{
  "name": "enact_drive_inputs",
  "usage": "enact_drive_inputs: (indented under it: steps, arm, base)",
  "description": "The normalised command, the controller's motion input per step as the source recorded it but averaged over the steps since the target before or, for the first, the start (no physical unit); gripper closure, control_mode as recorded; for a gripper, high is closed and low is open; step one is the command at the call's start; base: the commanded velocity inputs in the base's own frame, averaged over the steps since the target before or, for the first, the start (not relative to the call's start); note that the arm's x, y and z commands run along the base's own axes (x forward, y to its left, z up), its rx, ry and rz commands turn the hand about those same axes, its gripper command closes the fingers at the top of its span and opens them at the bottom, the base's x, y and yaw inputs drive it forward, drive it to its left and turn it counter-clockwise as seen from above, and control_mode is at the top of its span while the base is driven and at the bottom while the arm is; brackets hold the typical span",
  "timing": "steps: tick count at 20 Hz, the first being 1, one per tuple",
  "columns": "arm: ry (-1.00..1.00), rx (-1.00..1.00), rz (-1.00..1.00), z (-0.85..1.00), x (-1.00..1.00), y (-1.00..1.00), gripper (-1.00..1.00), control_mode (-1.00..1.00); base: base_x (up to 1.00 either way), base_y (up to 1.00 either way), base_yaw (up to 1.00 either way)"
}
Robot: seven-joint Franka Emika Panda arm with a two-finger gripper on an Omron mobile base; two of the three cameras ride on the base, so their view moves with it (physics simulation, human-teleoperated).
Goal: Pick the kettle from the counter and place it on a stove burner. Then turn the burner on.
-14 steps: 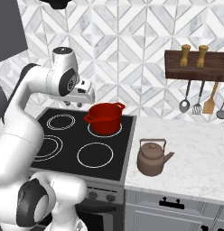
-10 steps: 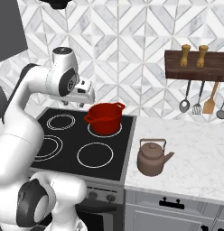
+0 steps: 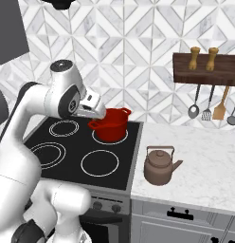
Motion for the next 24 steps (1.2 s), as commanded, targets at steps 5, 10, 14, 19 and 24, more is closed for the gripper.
enact_drive_inputs:
  steps: [5, 10, 14, 19, 24]
  arm:
    - [0.02, 0.00, -0.38, 0.00, 0.01, -0.83, -1.00, -1.00]
    - [0.20, 0.00, -0.47, 0.00, 0.25, -0.87, -1.00, -1.00]
    - [0.26, 0.00, -0.43, 0.00, 0.42, -0.84, -1.00, -1.00]
    - [0.24, 0.03, -0.22, -0.04, 0.32, -0.68, -1.00, -1.00]
    - [0.16, 0.09, -0.04, -0.50, 0.01, -0.40, -1.00, -1.00]
  base:
    - [0.00, 0.00, 0.00]
    - [0.00, 0.00, 0.00]
    - [0.00, 0.00, 0.00]
    - [0.00, 0.00, 0.00]
    - [0.00, 0.00, 0.00]
